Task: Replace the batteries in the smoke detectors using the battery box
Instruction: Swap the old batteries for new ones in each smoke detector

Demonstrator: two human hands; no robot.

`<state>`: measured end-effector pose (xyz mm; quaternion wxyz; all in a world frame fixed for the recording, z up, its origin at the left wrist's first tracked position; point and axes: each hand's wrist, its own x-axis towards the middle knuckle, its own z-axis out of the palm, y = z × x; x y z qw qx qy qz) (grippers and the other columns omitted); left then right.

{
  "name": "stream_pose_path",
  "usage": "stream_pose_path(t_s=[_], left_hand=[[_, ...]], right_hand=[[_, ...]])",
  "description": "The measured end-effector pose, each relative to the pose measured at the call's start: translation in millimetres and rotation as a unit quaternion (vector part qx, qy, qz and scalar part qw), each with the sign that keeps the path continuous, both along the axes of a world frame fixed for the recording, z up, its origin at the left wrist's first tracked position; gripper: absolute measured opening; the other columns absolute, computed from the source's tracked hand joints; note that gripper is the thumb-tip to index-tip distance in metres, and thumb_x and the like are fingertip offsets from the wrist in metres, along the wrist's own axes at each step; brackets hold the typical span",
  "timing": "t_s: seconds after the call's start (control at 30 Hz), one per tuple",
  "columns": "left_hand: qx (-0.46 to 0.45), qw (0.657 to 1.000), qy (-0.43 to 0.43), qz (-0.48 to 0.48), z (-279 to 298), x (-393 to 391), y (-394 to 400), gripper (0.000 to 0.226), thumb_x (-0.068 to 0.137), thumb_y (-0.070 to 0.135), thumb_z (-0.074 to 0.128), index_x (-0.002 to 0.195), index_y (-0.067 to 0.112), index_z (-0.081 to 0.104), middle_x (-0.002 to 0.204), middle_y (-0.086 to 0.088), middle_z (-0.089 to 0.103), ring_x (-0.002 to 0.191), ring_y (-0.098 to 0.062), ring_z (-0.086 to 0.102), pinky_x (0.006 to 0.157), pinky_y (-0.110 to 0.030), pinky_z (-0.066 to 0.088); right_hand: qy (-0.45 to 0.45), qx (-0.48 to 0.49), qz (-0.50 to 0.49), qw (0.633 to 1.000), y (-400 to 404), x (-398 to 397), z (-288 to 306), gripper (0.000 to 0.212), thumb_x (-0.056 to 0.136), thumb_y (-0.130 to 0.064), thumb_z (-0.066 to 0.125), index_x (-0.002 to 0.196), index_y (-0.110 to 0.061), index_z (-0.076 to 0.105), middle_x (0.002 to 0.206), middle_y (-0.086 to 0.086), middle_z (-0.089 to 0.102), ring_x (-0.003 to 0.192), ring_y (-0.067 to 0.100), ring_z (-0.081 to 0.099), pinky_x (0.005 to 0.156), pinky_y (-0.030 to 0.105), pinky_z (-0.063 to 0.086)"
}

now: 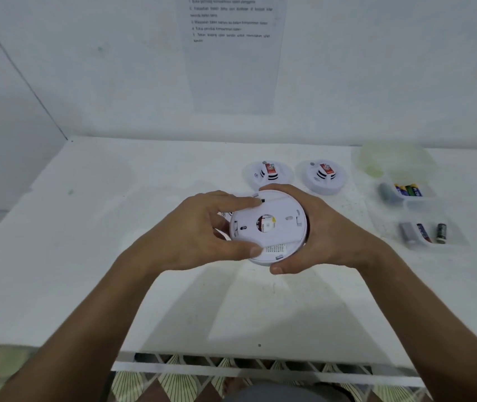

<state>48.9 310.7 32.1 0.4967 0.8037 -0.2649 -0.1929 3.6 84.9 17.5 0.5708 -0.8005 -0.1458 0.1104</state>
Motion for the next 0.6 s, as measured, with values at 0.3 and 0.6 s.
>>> stream_pose_path(t_s=[0.3,0.6], left_hand=[[-0.080,0.997,0.020,0.004,1.7,1.2,15.9,0.060,0.063,0.011,0.087,0.118,0.022,0.068,0.094,0.012,0.065,0.068,-0.025,0.069,0.061,-0.027,0.052],[-0.134,0.982,0.067,0.112,-16.3,-7.2,15.1,0.047,0.071,0.006,0.083,0.114,0.019,0.069,0.102,-0.003,0.074,0.081,-0.023,0.068,0.069,-0.033,0.057]], right_hand=[[0.027,0.037,0.032,0.998,5.5,4.8,4.1,0.095,0.053,-0.006,0.090,0.138,-0.018,0.048,0.133,0.001,0.060,0.127,0.020,0.056,0.096,0.036,0.054],[-0.077,-0.100,-0.051,0.991,15.9,6.4,-9.5,0.105,0.050,-0.028,0.091,0.137,-0.042,0.035,0.136,-0.017,0.038,0.125,-0.003,0.041,0.090,0.011,0.048]])
